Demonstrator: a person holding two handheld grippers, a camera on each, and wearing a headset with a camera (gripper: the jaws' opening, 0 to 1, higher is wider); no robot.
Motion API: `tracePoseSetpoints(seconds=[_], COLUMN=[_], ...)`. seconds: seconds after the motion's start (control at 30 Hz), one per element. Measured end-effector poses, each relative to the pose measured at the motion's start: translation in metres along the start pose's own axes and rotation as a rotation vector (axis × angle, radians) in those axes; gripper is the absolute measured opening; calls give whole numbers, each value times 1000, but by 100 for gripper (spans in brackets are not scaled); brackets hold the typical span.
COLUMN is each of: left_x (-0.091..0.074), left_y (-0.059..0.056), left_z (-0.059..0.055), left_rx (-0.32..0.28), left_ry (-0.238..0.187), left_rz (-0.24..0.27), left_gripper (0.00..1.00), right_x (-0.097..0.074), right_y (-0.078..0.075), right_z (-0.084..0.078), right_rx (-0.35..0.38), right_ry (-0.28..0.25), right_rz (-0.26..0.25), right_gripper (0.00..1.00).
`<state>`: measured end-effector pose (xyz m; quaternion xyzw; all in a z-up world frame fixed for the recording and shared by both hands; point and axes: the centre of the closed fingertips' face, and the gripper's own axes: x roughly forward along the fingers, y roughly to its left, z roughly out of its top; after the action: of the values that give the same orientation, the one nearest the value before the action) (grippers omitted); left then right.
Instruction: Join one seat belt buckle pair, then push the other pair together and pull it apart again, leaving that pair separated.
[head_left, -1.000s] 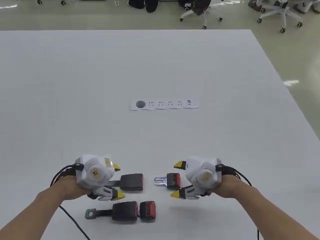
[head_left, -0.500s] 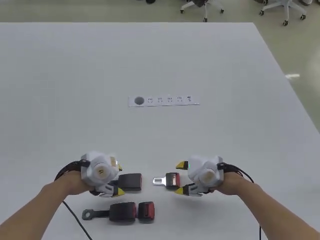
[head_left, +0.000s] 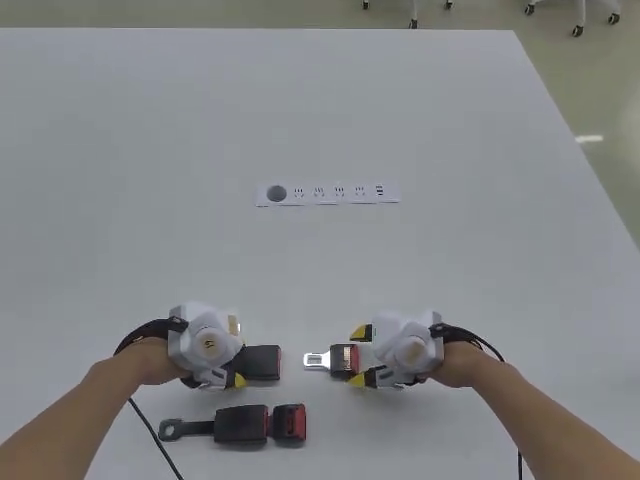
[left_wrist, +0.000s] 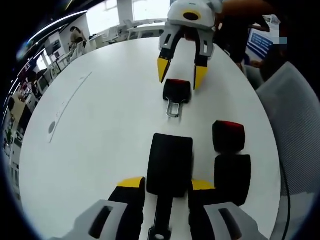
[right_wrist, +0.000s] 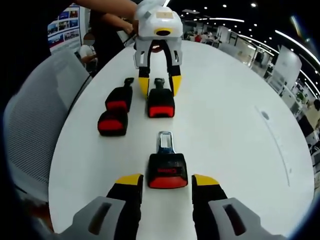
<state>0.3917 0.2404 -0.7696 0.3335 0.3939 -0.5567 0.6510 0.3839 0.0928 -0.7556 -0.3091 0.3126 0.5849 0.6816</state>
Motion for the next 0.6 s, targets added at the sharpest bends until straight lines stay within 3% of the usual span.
tracePoseSetpoints(seconds=[0.13, 0.6], left_x=[2, 2], left_y=[-2, -2], left_z=[-1, -2], left_rx=[11, 19], left_ry=[6, 20], left_rz=[-16, -37], left_gripper=[33, 32], right_x=[3, 9], right_y=[0, -1], right_z=[-3, -5], right_rx=[-5, -35], right_ry=[4, -4], right_rz=[6, 24], right_gripper=[31, 30])
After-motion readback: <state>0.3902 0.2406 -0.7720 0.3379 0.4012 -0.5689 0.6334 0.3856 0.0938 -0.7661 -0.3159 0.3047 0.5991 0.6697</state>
